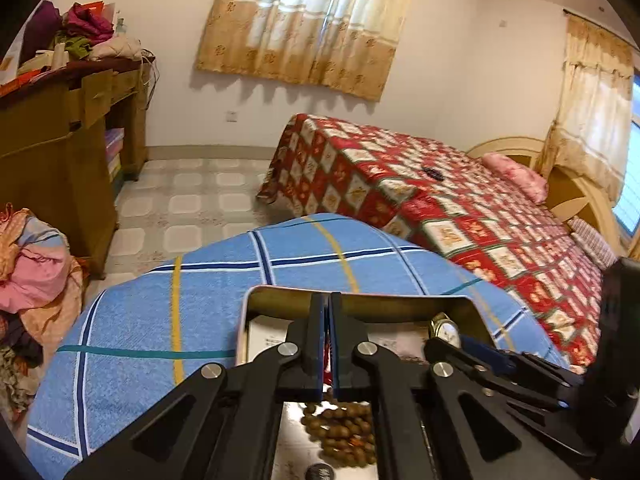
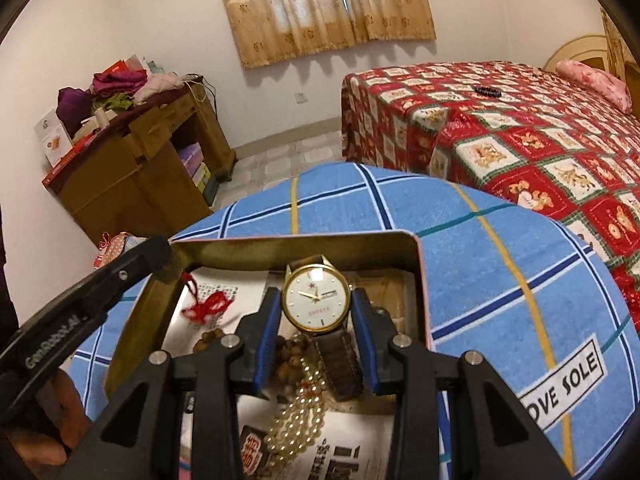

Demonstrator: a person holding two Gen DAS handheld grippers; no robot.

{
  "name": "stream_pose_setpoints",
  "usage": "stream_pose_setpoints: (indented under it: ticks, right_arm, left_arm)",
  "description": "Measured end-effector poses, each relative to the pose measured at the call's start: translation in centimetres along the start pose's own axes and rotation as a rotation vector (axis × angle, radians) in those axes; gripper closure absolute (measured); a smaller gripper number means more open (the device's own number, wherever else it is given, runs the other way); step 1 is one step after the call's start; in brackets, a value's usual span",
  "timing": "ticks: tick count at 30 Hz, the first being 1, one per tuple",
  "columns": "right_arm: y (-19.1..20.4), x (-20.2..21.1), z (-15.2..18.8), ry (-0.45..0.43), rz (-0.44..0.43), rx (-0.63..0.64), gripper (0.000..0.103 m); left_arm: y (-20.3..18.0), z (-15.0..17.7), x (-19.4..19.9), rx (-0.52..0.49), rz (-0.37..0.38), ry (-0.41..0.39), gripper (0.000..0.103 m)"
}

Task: Organize jewelry
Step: 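Lower the watch and pendant into the pink tin and open both tools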

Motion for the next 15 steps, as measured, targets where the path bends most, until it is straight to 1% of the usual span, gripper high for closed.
stream_pose_setpoints:
  ticks: [1,2,3,5,7,10,13,15]
  right_arm:
    - [0.1,0.1,0.0,-0.012,0.007,0.007,0.063]
    - [0.3,0.1,0.1,-0.021,0.006,0.016,0.057]
    - [0.5,0.2,0.1,-0.028,-0.012,0.02,0.053]
    - [0.9,0.6,0.1,-0.052,-0.013,0.025,0.04]
    - [0.9,1.4,-0.2,-0.088,-0.01,0.025,0.039]
    - [0.4,3.1,-1.0,-0.143,-0.002,-0.016,0.039]
    - [0.1,4.7,-1.5,-0.15,-0.007,-0.044,0.039]
    - [0.1,6.4,-0.9,-0.153,-0.007,-0.038,0.039]
  left_arm:
    - [0.1,0.1,-0.1,-0.004,-0.006,0.007,0.102]
    - [0.1,0.1,-0.2,-0.005,-0.015,0.013,0.101]
    - [0.1,0.1,-0.3,-0.009,-0.029,0.021,0.101]
    - [0.0,-0.1,-0.4,-0.039,-0.045,0.031,0.101]
    - [-0.1,-0.3,0.4,-0.053,-0.044,0.033,0.101]
    - [0.3,-0.6,2.9,-0.027,-0.033,0.003,0.101]
    - [0.7,-0.2,4.9,-0.011,-0.035,-0.009,0.101]
    - [1.0,0.4,6.8,0.003,-0.03,-0.02,0.101]
Point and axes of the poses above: each gripper's, at about its wrist camera, not at the fingertips, and x roughly against the way its jaws point, y to its left, z to its underside, the point moved 2 cm from there along -x, roughly the way its jaws point, and after that the axes turned 8 degrees about -y, right-handed, at the moved point
